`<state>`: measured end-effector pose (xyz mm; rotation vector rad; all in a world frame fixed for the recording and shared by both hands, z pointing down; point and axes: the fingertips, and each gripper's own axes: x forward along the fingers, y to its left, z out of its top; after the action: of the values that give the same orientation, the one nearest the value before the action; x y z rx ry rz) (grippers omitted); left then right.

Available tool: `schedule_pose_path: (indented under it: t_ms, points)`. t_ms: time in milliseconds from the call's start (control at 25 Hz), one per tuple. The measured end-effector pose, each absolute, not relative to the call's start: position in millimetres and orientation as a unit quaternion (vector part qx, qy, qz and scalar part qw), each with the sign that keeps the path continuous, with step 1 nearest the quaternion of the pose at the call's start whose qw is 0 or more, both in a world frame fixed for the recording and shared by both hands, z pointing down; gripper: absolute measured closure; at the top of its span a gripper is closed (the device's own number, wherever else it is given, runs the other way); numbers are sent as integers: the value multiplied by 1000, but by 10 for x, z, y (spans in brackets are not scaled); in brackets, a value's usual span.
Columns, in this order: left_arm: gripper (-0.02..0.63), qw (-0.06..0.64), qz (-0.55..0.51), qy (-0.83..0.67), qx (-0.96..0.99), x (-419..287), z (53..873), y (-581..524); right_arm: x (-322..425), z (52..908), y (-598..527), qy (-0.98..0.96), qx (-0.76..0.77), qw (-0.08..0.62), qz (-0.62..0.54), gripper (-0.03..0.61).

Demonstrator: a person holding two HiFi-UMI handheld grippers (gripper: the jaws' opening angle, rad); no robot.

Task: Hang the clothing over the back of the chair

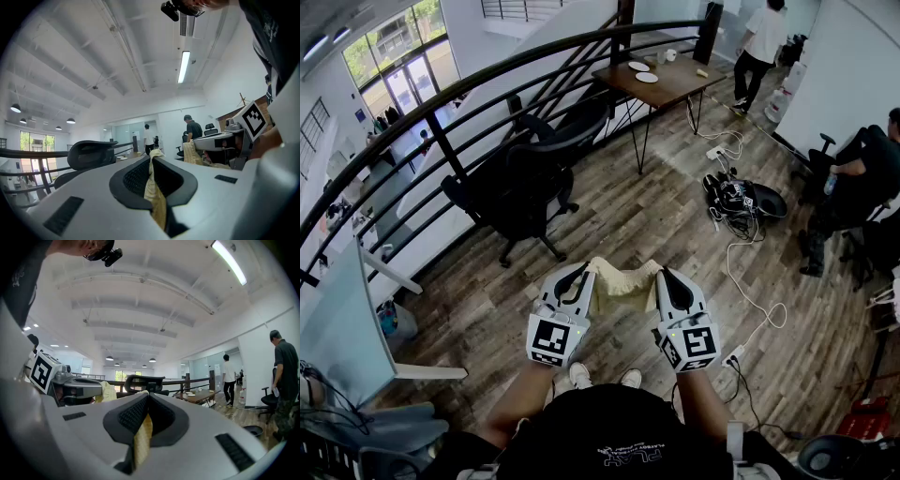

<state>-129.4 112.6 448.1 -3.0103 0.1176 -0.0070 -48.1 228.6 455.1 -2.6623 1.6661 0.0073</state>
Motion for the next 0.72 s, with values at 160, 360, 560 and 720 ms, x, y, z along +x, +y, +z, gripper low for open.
schedule_pose_path:
  t_ms: [160, 360, 560, 720]
  points:
    - [589, 67, -2, 40, -997, -1323, 4462, 1029, -514, 4540, 2202, 530, -848, -1, 3, 557]
    - [589, 65, -5, 37, -997, -1394, 4492, 940, -591, 4533, 2094, 531, -847, 1, 4, 557]
    - [589, 44, 5, 29, -999, -1442, 4439, 800, -639, 4478, 1991, 521, -853, 14, 10, 557]
    - [589, 42, 8, 17, -999, -1488, 4477, 709, -689, 4521, 1936, 511, -859, 19, 5, 557]
